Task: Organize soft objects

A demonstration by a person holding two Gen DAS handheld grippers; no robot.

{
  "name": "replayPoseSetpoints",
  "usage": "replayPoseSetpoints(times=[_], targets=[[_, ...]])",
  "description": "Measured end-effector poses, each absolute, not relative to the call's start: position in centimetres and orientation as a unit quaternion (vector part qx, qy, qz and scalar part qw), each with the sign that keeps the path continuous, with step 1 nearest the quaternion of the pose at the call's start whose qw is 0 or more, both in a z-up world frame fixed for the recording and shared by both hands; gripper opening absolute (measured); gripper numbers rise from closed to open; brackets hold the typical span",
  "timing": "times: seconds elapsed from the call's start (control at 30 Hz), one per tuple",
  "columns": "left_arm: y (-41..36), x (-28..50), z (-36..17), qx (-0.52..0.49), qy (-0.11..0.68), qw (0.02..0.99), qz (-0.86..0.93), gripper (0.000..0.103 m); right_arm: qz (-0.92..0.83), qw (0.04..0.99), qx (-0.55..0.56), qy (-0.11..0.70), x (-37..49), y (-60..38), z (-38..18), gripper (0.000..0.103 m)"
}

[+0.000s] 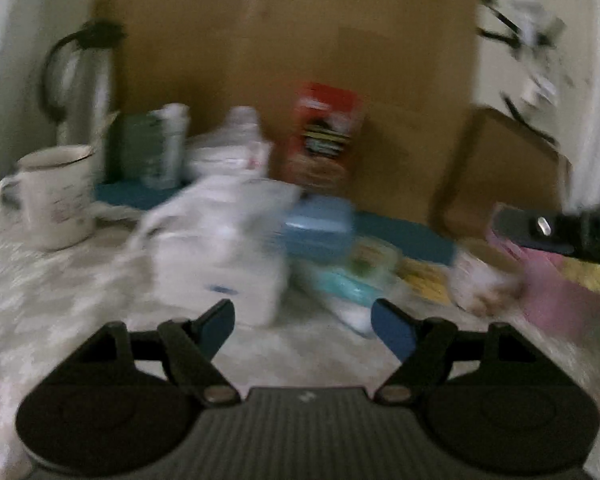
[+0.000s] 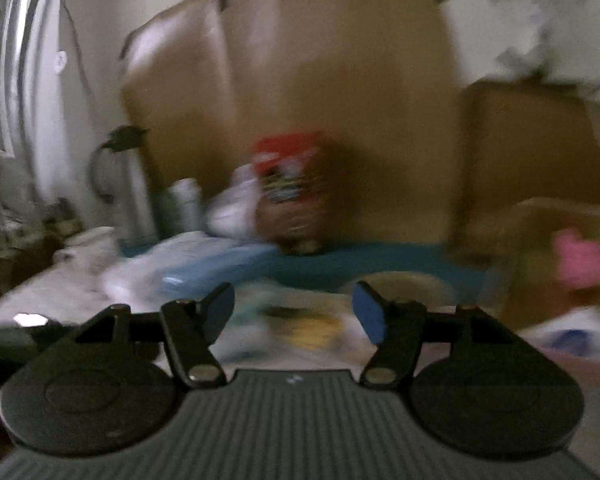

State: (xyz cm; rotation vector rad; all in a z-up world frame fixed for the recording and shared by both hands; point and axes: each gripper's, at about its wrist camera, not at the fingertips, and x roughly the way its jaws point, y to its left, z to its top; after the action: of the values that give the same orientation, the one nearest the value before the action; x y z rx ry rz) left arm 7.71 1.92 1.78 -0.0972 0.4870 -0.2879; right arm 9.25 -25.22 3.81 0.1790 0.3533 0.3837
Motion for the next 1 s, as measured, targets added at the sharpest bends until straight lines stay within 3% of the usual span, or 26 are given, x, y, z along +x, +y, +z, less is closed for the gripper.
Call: replayPoseSetpoints(times=[0.23, 0.47, 0.5, 0.57, 1.0], targets=[[6.5, 9.2, 1.0, -0.149, 0.220, 0.953, -0.145, 0.077, 0.195, 0.904, 0.225, 0.306, 25.7, -21.6, 4.5, 0.068], [6.3, 7.6, 1.1, -0.137, 0.184, 0.960, -0.162, 0.078, 0.167, 0.819, 0.335, 0.435, 32.0, -20.2, -0.4, 0.068], [6.2, 7.8, 1.1, -0.138, 0.183, 0.959, -0.165, 0.078, 0.168, 0.810, 0.349, 0.440, 31.9, -20.3, -0.7, 0.068], [6.5, 7.9, 1.0, -0.146, 0.184, 0.958, -0.167, 0.078, 0.186, 0.793, 0.379, 0.440, 31.5, -20.7, -1.0, 0.049], [6.7, 8.0, 0.9, -0.152, 0.193, 0.954, -0.168, 0.081, 0.215, 0.840, 0.338, 0.367, 20.5, -23.7, 2.9, 0.043]])
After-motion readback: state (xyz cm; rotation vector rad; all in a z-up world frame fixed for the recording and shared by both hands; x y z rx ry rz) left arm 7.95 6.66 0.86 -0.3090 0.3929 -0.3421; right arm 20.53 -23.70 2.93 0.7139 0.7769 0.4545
